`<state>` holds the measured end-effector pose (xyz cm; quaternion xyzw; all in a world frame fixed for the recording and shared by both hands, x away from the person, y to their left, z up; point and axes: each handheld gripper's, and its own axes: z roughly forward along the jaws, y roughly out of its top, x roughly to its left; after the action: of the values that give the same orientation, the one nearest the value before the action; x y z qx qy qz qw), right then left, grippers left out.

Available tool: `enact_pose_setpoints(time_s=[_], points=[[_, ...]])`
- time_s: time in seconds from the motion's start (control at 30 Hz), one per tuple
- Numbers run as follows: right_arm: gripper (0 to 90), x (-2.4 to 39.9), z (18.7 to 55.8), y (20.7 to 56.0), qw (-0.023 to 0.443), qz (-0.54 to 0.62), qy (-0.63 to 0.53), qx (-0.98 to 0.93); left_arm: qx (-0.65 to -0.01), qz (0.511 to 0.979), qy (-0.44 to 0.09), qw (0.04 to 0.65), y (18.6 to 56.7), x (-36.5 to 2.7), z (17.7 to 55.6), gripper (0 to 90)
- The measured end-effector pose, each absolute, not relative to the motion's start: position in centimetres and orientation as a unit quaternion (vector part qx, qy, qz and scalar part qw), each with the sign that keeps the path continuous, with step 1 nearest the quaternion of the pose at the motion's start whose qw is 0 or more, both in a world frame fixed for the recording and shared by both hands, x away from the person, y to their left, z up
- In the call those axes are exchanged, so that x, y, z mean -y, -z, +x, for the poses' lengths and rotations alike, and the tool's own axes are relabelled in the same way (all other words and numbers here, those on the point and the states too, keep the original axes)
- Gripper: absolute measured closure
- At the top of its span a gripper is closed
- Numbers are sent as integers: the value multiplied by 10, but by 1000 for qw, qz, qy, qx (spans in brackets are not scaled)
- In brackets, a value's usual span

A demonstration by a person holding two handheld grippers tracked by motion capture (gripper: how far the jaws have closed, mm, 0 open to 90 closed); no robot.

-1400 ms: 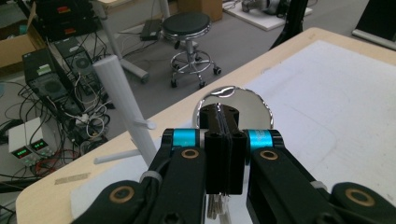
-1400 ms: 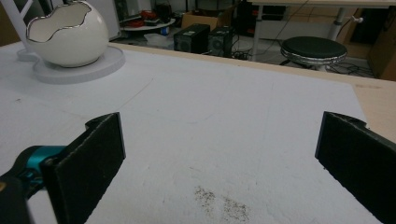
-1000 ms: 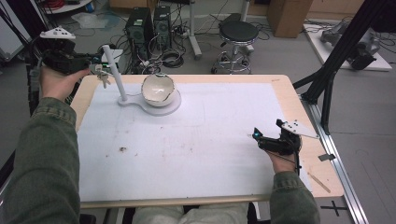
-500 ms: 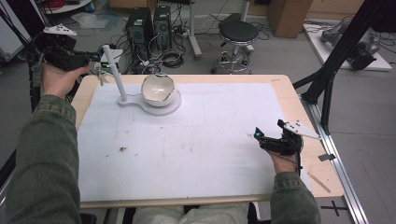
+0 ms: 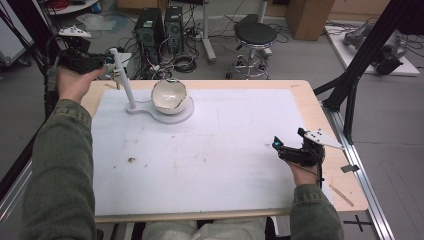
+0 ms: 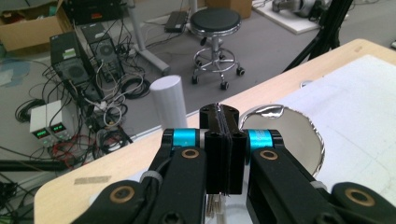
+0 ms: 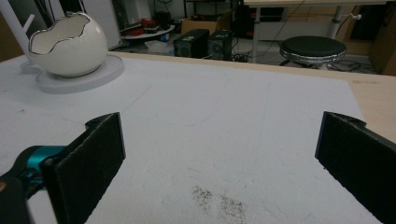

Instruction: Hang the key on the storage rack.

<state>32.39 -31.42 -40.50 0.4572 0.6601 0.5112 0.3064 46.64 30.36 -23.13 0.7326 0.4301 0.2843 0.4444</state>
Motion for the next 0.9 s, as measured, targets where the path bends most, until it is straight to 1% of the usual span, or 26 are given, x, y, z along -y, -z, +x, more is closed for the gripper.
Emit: enact_pose_setpoints(time_s=[0.2,0.33,0.9], points=[[5,315,323,405,307,458,-510,-660,-425,728,-314,438,232,-299,467,892],[5,315,322,406,308,458,-509,-661,-426,720,-314,450,233,-299,468,892],[5,316,321,406,309,458,-504,-664,-433,717,-316,446,245,-295,483,892]])
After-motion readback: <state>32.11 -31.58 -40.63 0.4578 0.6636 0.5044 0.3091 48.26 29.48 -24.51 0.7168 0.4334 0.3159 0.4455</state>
